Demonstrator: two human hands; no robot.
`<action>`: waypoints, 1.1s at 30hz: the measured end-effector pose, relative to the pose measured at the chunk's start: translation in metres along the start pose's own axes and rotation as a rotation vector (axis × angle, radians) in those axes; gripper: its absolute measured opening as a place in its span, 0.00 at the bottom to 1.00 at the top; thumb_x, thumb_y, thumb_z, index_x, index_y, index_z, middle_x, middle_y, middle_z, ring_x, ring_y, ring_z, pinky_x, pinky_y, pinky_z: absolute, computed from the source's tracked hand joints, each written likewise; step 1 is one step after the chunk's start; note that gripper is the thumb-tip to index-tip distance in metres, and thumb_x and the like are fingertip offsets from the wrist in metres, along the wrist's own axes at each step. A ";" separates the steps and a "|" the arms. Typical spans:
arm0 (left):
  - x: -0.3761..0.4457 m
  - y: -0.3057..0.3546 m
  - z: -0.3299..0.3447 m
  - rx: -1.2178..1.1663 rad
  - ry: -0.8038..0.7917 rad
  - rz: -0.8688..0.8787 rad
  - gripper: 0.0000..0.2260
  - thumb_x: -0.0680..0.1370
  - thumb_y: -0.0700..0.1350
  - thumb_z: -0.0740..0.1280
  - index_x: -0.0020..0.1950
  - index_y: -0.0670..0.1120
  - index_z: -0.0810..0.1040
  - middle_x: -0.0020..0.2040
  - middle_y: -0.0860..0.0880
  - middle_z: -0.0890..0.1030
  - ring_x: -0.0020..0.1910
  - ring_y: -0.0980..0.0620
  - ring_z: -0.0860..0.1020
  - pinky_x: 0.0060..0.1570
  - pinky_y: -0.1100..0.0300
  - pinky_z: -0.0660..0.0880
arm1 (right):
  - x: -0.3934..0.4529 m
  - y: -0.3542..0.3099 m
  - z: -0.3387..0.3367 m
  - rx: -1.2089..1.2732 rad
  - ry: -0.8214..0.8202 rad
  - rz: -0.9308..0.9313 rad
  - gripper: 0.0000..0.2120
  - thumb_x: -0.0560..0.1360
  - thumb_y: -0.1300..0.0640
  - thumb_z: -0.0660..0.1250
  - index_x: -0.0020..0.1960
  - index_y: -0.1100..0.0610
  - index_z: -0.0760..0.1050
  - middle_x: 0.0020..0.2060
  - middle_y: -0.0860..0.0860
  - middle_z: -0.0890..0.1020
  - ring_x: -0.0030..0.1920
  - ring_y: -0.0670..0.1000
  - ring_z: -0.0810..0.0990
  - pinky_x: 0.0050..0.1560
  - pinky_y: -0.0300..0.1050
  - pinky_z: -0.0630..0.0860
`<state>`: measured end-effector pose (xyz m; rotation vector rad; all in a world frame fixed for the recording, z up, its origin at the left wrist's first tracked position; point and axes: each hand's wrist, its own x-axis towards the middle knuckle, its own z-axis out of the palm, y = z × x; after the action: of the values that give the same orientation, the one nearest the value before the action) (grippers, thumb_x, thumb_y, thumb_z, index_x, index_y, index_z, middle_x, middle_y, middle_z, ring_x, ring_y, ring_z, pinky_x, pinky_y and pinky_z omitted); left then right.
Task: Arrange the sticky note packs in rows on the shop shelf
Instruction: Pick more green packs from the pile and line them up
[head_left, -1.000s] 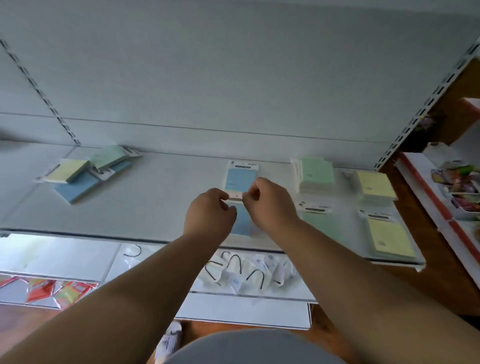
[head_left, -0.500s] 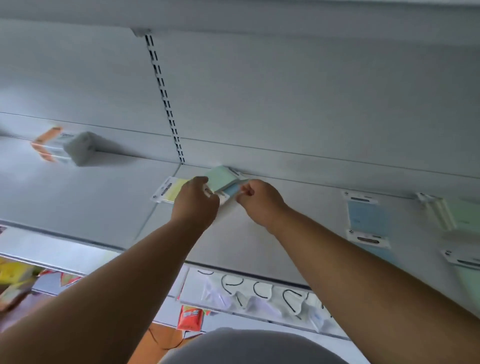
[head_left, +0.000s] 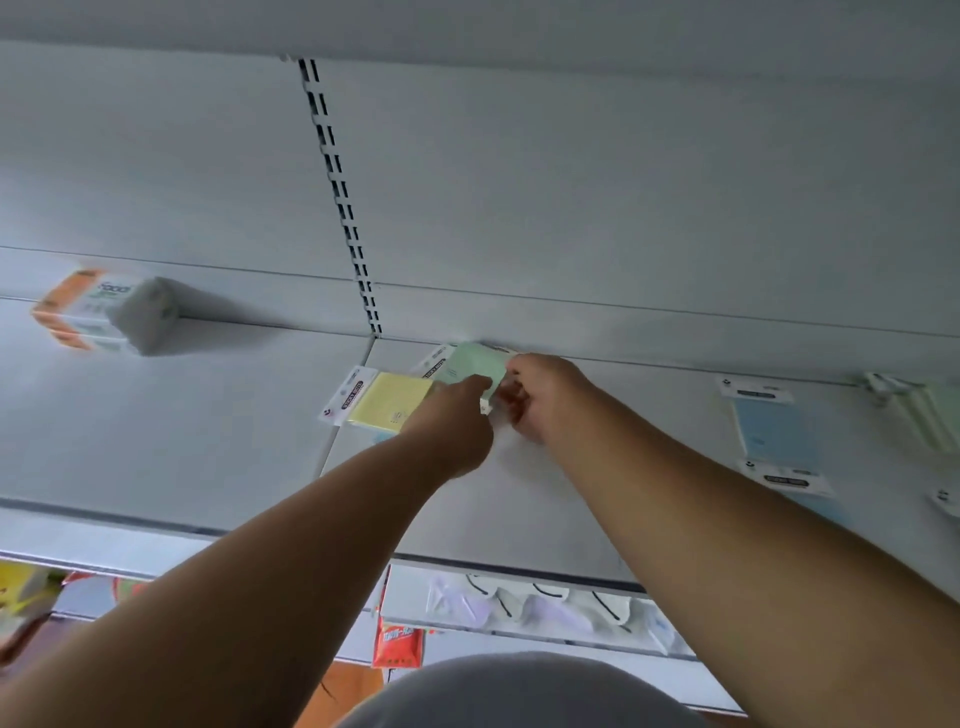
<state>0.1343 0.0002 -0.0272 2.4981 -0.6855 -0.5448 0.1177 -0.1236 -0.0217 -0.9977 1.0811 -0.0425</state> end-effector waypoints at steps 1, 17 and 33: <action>0.000 -0.001 0.001 -0.032 0.002 0.011 0.25 0.75 0.41 0.57 0.72 0.56 0.64 0.65 0.46 0.73 0.48 0.41 0.82 0.46 0.49 0.81 | 0.002 0.000 0.002 0.013 -0.002 0.014 0.03 0.75 0.63 0.64 0.43 0.56 0.73 0.28 0.52 0.72 0.25 0.48 0.71 0.19 0.31 0.64; -0.005 -0.009 -0.002 -0.559 0.055 -0.022 0.20 0.78 0.33 0.55 0.65 0.51 0.70 0.63 0.59 0.76 0.28 0.49 0.79 0.36 0.53 0.80 | 0.023 -0.003 -0.005 -0.235 0.077 -0.121 0.07 0.70 0.64 0.72 0.36 0.59 0.76 0.31 0.54 0.77 0.23 0.47 0.67 0.21 0.36 0.62; -0.030 0.087 0.064 -0.439 -0.023 0.085 0.12 0.73 0.46 0.70 0.53 0.54 0.74 0.41 0.53 0.82 0.37 0.48 0.82 0.37 0.53 0.81 | -0.045 0.010 -0.182 -0.258 0.214 -0.489 0.06 0.74 0.58 0.71 0.45 0.54 0.73 0.36 0.54 0.76 0.27 0.51 0.68 0.28 0.42 0.66</action>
<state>0.0483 -0.0707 -0.0235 2.0488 -0.6017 -0.6190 -0.0455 -0.2154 -0.0148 -1.5008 1.0279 -0.4237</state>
